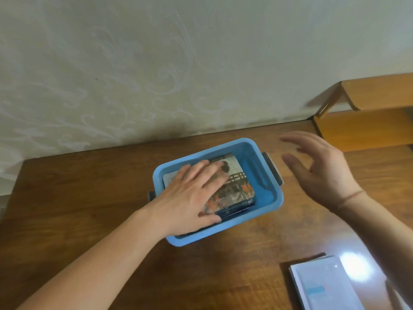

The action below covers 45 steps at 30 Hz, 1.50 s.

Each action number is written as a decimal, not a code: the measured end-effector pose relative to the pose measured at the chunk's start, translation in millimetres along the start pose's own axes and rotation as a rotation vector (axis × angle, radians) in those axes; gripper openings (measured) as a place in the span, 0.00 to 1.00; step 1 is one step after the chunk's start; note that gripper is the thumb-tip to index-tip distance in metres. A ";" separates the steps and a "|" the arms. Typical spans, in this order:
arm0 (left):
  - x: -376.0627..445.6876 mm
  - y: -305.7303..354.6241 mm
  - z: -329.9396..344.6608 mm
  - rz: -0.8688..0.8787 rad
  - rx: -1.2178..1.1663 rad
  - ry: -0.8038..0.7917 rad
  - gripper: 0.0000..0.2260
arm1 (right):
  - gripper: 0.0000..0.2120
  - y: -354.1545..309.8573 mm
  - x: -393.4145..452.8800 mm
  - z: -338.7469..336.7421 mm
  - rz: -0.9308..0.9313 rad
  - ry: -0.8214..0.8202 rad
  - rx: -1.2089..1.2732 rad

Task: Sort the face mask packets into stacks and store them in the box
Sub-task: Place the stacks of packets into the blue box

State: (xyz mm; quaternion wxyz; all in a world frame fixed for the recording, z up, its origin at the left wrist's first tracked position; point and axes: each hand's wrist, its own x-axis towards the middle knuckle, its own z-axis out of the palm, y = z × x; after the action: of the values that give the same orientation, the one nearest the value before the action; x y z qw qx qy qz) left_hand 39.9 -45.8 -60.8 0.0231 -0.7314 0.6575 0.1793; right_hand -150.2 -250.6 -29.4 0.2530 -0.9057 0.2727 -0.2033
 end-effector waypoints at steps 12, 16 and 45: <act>17.2 -1.9 18.5 0.024 0.255 -0.174 0.45 | 0.17 50.5 -65.4 -23.6 0.289 0.097 -0.059; 3.7 3.6 -5.0 -0.025 0.088 -0.137 0.42 | 0.16 52.7 -102.0 -31.8 0.354 0.136 -0.020; 15.8 223.1 171.1 0.651 -0.041 0.116 0.11 | 0.14 81.2 -238.1 0.3 1.088 -0.491 0.286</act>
State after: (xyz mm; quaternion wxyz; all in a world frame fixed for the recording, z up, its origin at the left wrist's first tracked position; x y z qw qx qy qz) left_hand -215.1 -44.7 -180.3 -0.0876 -0.4924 0.8531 0.1488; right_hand -364.8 -167.1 -130.7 0.4949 -0.6140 0.5998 0.1351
